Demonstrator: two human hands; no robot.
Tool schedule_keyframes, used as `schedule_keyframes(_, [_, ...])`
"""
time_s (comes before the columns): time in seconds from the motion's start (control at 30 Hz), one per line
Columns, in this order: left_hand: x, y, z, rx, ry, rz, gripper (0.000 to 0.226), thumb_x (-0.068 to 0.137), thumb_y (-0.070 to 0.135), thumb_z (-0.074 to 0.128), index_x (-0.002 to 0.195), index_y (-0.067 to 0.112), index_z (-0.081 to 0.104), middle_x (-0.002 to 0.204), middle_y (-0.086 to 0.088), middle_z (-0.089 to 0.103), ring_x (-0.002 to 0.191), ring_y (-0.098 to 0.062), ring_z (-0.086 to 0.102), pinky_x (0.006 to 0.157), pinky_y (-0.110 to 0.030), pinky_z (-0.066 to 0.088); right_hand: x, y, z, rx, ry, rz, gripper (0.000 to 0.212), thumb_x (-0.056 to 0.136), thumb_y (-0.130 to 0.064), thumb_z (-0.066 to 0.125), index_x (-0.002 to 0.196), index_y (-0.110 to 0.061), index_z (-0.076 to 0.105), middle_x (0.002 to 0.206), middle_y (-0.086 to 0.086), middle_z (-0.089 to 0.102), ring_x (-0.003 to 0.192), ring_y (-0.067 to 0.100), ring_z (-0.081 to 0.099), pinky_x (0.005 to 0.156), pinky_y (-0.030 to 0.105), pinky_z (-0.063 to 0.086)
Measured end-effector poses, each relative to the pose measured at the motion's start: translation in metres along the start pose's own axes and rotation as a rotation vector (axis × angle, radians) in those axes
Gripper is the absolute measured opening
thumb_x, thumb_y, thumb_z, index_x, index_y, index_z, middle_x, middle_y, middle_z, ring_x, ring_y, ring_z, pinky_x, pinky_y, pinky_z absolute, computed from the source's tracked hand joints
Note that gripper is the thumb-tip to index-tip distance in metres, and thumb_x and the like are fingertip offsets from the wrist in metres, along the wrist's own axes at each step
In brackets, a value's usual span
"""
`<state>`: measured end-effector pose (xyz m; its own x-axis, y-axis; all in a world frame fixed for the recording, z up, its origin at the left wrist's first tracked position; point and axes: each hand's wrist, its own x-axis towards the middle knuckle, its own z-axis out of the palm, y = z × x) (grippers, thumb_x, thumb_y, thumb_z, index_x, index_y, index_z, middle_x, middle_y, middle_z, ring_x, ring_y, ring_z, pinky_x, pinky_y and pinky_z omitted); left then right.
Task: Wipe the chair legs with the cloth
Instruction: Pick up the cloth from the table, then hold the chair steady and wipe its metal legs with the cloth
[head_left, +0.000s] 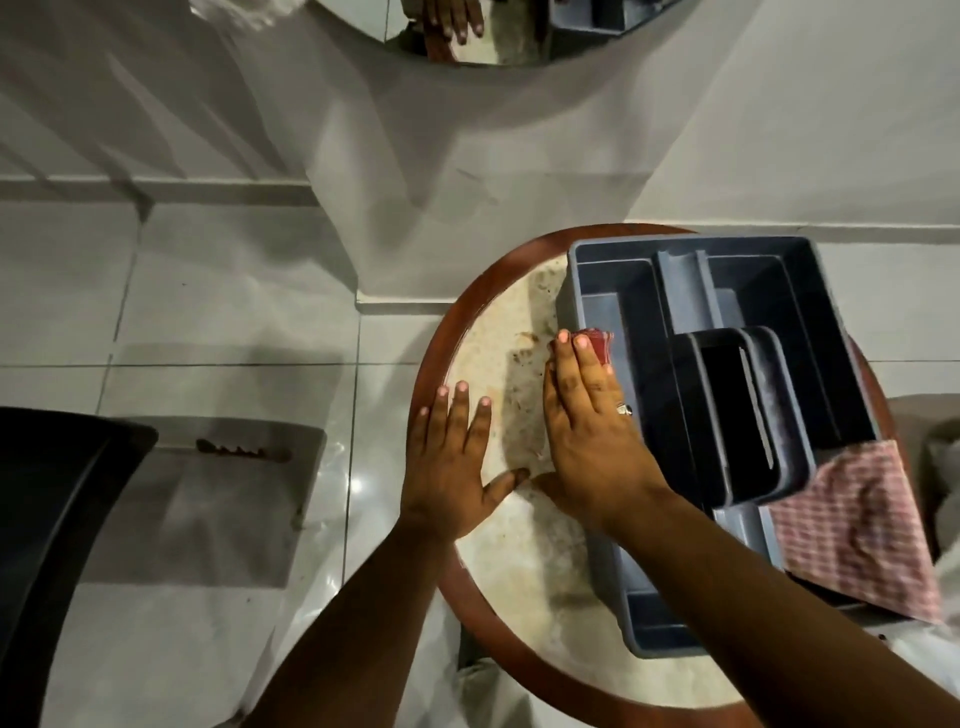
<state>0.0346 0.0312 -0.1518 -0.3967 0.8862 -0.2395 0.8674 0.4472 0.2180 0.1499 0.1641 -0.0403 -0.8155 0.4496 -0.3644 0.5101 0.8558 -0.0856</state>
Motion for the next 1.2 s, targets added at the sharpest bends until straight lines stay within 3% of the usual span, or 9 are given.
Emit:
schedule_keyframes(0.2, [0.001,0.0,-0.005,0.03,-0.044,0.009,0.099,0.083,0.083,0.017,0.155,0.015,0.01,0.163,-0.013,0.005,0.151,-0.036,0.004,0.121,-0.051,0.002,0.0,0.001,-0.004,0.018,-0.035,0.041,0.091,0.097,-0.044,0.043,0.153,-0.018,-0.024,0.158,-0.001,-0.035,0.141,0.022,-0.039,0.109,0.04,-0.027])
schedule_keyframes(0.33, [-0.007,-0.015,-0.018,0.01,-0.045,0.024,0.102,0.079,0.085,0.008,0.154,0.016,-0.001,0.162,-0.012,-0.008,0.151,-0.035,-0.007,0.12,-0.046,-0.007,-0.004,-0.007,-0.016,0.652,0.042,0.23,0.064,0.102,-0.045,0.029,0.155,-0.041,-0.005,0.16,-0.022,-0.015,0.151,0.008,-0.009,0.121,0.035,0.003])
schedule_keyframes(0.43, [-0.02,-0.046,-0.042,-0.004,-0.046,0.016,0.101,0.082,0.083,0.017,0.155,0.015,0.008,0.163,-0.016,0.003,0.151,-0.037,0.002,0.122,-0.051,0.006,-0.004,-0.02,-0.036,1.097,0.175,0.289,0.052,0.099,-0.037,0.046,0.15,-0.033,0.037,0.162,0.002,0.029,0.149,0.025,0.029,0.12,0.053,0.024])
schedule_keyframes(0.6, [-0.05,-0.134,-0.089,0.115,-0.081,-0.14,0.101,0.079,0.084,0.013,0.154,0.017,-0.003,0.162,-0.015,-0.014,0.15,-0.036,-0.014,0.119,-0.048,-0.008,0.011,-0.066,-0.055,0.753,0.459,0.268,0.058,0.09,-0.004,0.055,0.147,-0.007,0.044,0.153,0.015,0.043,0.144,0.033,0.035,0.124,0.033,0.014])
schedule_keyframes(0.7, [-0.071,-0.199,-0.114,0.16,-0.09,-0.244,0.102,0.077,0.084,0.003,0.153,0.019,-0.011,0.162,-0.014,-0.019,0.149,-0.034,-0.019,0.118,-0.047,-0.011,0.027,-0.116,-0.059,1.105,0.495,0.327,0.051,0.093,-0.006,0.054,0.143,-0.013,0.05,0.144,0.009,0.055,0.132,0.029,0.051,0.113,0.049,0.038])
schedule_keyframes(0.83, [-0.106,-0.272,-0.139,0.179,-0.043,-0.348,0.097,0.085,0.08,0.021,0.154,0.017,-0.006,0.162,-0.016,-0.015,0.149,-0.034,-0.016,0.12,-0.048,-0.007,0.048,-0.188,-0.053,1.52,0.469,0.402,0.023,0.097,-0.013,0.053,0.116,-0.016,0.065,0.089,0.002,0.077,0.085,0.018,0.074,0.078,0.038,0.061])
schedule_keyframes(0.93, [-0.124,-0.317,-0.146,0.213,-0.036,-0.391,0.102,0.078,0.084,0.007,0.155,0.017,0.001,0.163,-0.017,-0.007,0.151,-0.035,-0.009,0.12,-0.049,-0.002,0.068,-0.236,-0.039,1.614,0.396,0.395,0.021,0.097,-0.022,0.055,0.114,-0.016,0.065,0.068,0.009,0.071,0.047,0.035,0.062,0.043,0.042,0.055])
schedule_keyframes(1.1, [-0.129,-0.387,-0.123,0.212,-0.012,-0.431,0.107,0.073,0.089,0.002,0.154,0.02,0.008,0.164,-0.014,-0.001,0.151,-0.034,-0.006,0.119,-0.051,0.0,0.113,-0.308,0.007,1.727,0.233,0.36,0.025,0.098,-0.025,0.049,0.11,-0.008,0.064,0.079,0.024,0.069,0.044,0.052,0.055,0.039,0.048,0.049])
schedule_keyframes(1.2, [-0.123,-0.412,-0.092,0.167,-0.021,-0.484,0.112,0.067,0.095,0.008,0.154,0.025,0.007,0.165,-0.011,-0.007,0.15,-0.033,-0.013,0.118,-0.056,-0.005,0.146,-0.348,0.043,1.823,0.131,0.38,0.029,0.098,-0.033,0.051,0.111,-0.01,0.063,0.102,0.021,0.073,0.061,0.046,0.059,0.061,0.053,0.051])
